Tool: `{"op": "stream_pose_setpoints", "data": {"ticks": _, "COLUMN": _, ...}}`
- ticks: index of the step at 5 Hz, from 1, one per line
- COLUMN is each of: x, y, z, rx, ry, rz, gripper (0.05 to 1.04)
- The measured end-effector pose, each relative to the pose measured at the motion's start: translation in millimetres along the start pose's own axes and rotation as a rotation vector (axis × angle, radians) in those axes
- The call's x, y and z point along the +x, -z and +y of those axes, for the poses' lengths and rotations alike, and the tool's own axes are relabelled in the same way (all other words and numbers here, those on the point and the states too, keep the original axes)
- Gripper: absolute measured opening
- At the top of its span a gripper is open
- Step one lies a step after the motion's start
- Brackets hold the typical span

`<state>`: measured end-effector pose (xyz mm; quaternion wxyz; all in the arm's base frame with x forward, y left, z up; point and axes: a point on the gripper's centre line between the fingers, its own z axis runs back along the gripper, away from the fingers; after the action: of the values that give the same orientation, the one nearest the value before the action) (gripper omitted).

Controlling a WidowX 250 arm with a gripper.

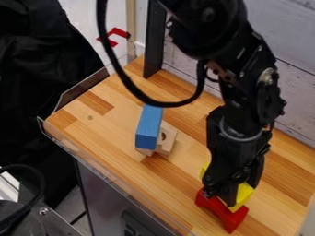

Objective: Put the yellow bar on top of the red arch

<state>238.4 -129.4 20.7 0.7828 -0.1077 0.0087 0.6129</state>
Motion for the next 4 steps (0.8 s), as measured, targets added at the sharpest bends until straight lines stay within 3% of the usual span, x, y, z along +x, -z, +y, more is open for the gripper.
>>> {"op": "stream_pose_setpoints", "data": {"ticks": 4, "x": -3.9, "y": 5.0, "z": 1.2, "rx": -0.034, "ry": -0.093, "rz": 0.03, "gripper": 0.546}}
